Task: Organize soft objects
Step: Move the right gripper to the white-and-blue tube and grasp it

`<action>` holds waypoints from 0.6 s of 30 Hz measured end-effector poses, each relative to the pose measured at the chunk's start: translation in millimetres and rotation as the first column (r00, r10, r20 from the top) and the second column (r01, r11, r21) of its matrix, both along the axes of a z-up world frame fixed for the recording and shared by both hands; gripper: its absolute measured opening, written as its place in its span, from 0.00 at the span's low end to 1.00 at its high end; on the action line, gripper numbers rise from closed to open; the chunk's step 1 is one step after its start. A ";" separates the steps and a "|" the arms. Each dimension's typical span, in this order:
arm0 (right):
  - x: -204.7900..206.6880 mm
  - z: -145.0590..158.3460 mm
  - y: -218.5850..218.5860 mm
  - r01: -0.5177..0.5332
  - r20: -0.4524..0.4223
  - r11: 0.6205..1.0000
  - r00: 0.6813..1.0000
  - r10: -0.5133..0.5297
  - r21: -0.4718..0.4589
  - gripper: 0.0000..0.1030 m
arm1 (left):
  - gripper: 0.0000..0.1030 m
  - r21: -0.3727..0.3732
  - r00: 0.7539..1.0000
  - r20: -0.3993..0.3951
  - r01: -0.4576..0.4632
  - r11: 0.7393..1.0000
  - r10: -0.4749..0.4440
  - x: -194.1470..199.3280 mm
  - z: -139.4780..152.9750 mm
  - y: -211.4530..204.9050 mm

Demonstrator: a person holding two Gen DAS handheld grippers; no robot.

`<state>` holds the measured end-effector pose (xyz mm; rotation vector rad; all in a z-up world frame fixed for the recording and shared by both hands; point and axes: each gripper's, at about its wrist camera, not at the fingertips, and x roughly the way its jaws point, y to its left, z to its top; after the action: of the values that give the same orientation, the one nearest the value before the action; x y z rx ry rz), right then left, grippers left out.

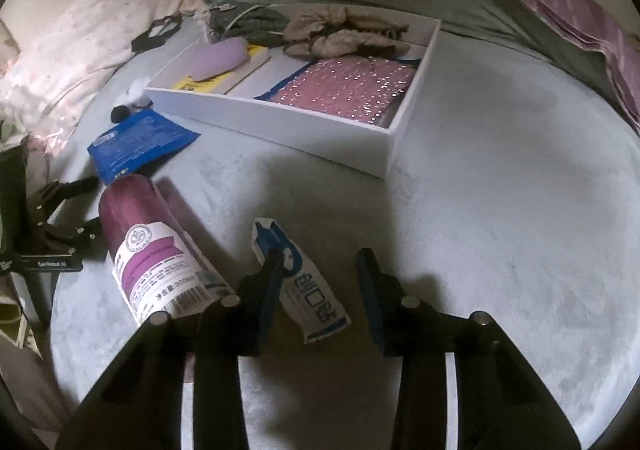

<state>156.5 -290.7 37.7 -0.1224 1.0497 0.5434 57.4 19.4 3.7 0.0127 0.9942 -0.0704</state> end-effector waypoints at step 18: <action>0.0 -8.9 12.9 -0.182 -0.100 0.983 0.979 0.177 -0.037 0.35 | 1.00 0.001 1.000 0.000 0.001 1.000 -0.001 -0.4 0.1 -0.4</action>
<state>156.5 -277.8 28.8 -0.2350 1.1523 0.6946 57.0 19.0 3.7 0.0138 0.9941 -0.0704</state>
